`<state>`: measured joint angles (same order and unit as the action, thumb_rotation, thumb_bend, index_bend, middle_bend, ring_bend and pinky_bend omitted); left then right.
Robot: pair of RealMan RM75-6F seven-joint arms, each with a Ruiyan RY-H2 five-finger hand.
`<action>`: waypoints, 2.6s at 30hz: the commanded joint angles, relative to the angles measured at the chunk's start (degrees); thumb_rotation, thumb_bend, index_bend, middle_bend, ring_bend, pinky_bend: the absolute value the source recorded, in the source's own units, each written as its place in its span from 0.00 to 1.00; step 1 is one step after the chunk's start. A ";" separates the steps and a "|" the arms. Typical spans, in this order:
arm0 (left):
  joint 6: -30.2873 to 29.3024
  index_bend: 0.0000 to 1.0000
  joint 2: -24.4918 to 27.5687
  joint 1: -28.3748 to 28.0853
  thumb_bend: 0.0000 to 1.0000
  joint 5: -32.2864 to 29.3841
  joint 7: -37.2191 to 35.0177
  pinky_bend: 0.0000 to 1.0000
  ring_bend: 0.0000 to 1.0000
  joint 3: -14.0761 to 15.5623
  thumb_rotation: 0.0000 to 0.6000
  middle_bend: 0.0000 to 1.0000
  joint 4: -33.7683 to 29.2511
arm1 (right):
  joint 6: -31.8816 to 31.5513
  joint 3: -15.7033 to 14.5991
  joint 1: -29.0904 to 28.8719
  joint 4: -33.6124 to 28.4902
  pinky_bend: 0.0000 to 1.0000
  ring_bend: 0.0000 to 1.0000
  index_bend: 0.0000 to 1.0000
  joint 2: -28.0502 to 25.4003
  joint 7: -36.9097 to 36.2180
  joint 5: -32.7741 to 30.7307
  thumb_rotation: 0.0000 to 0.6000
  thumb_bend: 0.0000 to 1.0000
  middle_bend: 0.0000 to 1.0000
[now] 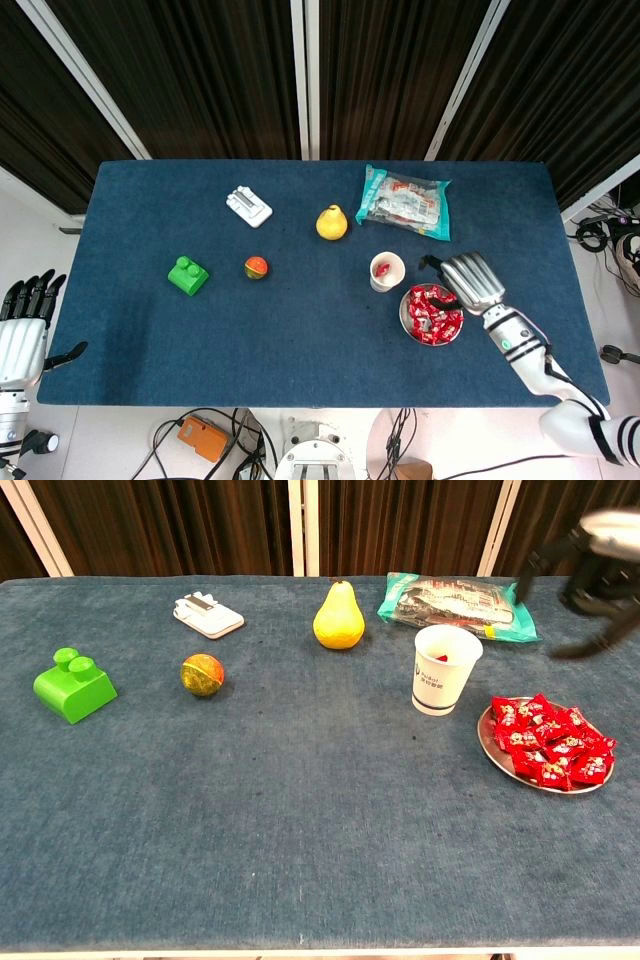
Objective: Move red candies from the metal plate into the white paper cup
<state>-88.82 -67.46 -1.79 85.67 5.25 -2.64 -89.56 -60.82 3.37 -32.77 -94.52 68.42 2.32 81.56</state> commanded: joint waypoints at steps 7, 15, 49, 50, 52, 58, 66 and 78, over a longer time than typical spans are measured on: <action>-0.81 0.00 0.18 0.26 0.00 0.63 0.78 0.00 0.00 0.18 1.00 0.00 -0.97 | 3.80 -5.75 2.79 0.91 1.00 1.00 0.45 2.97 -0.82 1.91 1.00 0.37 0.94; -1.65 0.00 0.55 0.87 0.00 0.65 1.05 0.00 0.00 0.32 1.00 0.00 -1.52 | 7.58 -5.45 1.55 2.67 1.00 1.00 0.45 4.93 0.41 0.22 1.00 0.42 0.94; -1.40 0.00 0.15 0.80 0.00 0.43 0.70 0.00 0.00 -0.05 1.00 0.00 -0.75 | 3.76 3.19 -0.28 3.17 1.00 1.00 0.67 4.06 -1.53 -1.86 1.00 0.68 0.94; -1.37 0.00 0.10 0.75 0.00 0.46 0.68 0.00 0.00 -0.07 1.00 0.00 -0.72 | 3.93 4.03 -0.87 3.07 1.00 1.00 0.67 4.20 -1.06 -2.44 1.00 0.68 0.94; -1.36 0.00 -0.12 0.69 0.00 0.49 0.61 0.00 0.00 -0.11 1.00 0.00 -0.61 | 4.48 5.80 -2.28 3.39 1.00 1.00 0.66 5.27 0.76 -4.23 1.00 0.68 0.94; -0.95 0.00 -0.78 0.65 0.00 0.19 0.43 0.00 0.00 -0.01 1.00 0.00 -0.08 | 8.56 8.55 -6.74 6.44 1.00 1.00 0.63 10.29 5.08 -9.82 1.00 0.68 0.94; -0.97 0.00 -0.60 0.80 0.00 -0.04 0.28 0.00 0.00 0.02 1.00 0.00 0.18 | 10.16 8.97 -8.96 9.87 1.00 1.00 0.54 14.04 7.43 -13.35 1.00 0.63 0.94; -0.76 0.00 -0.91 0.75 0.00 -0.06 -0.08 0.00 0.00 0.07 1.00 0.00 0.49 | 7.13 8.11 -7.52 9.51 1.00 1.00 0.37 13.87 4.80 -11.75 1.00 0.35 0.94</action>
<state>-89.59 -68.36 -1.04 85.63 5.18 -2.56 -89.07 -52.53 11.55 -40.88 -84.36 82.80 8.06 68.72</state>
